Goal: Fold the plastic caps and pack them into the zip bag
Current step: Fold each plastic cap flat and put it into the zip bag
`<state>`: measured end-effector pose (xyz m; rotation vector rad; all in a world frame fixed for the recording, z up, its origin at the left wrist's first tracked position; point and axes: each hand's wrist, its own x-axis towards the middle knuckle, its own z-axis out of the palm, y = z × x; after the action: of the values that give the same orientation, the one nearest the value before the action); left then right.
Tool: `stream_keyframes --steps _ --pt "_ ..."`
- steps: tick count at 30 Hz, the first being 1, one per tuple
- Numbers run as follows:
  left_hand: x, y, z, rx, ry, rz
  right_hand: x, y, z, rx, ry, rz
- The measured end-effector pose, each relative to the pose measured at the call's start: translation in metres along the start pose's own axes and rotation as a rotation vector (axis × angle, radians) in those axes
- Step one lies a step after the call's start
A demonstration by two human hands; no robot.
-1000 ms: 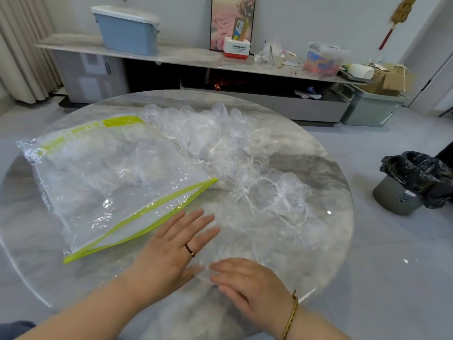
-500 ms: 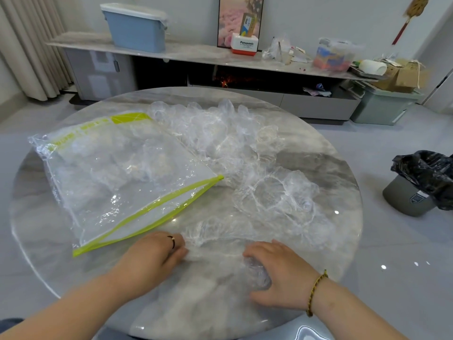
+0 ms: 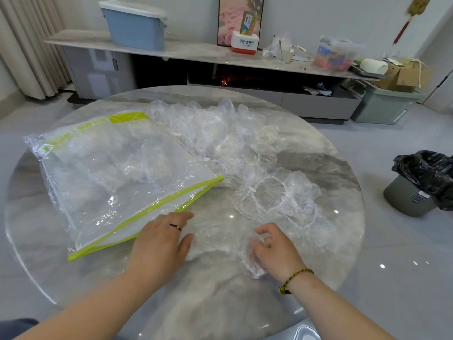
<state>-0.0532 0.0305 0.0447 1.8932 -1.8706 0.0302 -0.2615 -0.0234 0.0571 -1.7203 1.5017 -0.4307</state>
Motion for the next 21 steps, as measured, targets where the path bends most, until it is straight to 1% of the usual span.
stream_keyframes --steps 1,2,3,4,5,6,7,8,9,11,15,16,18,19,21 --pt "-0.001 0.002 0.006 0.004 0.061 0.113 0.001 0.003 0.001 -0.071 -0.001 -0.010" --pt "-0.001 0.006 0.010 -0.009 0.065 0.199 0.001 0.002 0.003 -0.176 -0.014 -0.018" --pt "-0.002 0.011 0.012 -0.015 0.019 0.252 -0.002 -0.001 0.003 -0.330 -0.004 -0.046" --pt "-0.003 0.015 0.015 -0.001 -0.043 0.292 -0.005 -0.003 0.005 -0.496 0.072 -0.119" --pt "-0.005 0.016 0.018 0.031 -0.122 0.315 -0.006 -0.002 0.009 -0.618 0.198 -0.225" --pt "-0.007 0.016 0.022 0.073 -0.199 0.322 -0.005 0.001 0.015 -0.687 0.327 -0.345" --pt "-0.009 0.015 0.024 0.114 -0.284 0.310 -0.003 0.007 0.021 -0.737 0.416 -0.423" --pt "-0.010 0.013 0.027 0.134 -0.369 0.298 -0.001 0.011 0.026 -0.762 0.438 -0.469" --pt "-0.010 0.012 0.028 0.143 -0.454 0.287 0.000 0.016 0.030 -0.789 0.418 -0.477" --pt "-0.009 0.013 0.028 0.168 -0.516 0.280 0.001 0.023 0.036 -0.830 0.327 -0.442" --pt "-0.006 0.016 0.026 0.134 -0.497 0.277 0.003 0.027 0.036 -0.854 0.306 -0.449" --pt "-0.004 0.017 0.026 0.120 -0.465 0.300 0.002 0.028 0.037 -0.832 0.308 -0.442" --pt "0.001 0.015 0.027 0.048 -0.404 0.309 0.003 0.033 0.036 -0.772 0.419 -0.489" --pt "0.003 0.014 0.026 0.004 -0.357 0.310 0.004 0.034 0.036 -0.738 0.504 -0.559" --pt "0.006 0.006 0.030 -0.130 -0.217 0.290 0.004 0.028 0.033 -0.622 0.573 -0.696"
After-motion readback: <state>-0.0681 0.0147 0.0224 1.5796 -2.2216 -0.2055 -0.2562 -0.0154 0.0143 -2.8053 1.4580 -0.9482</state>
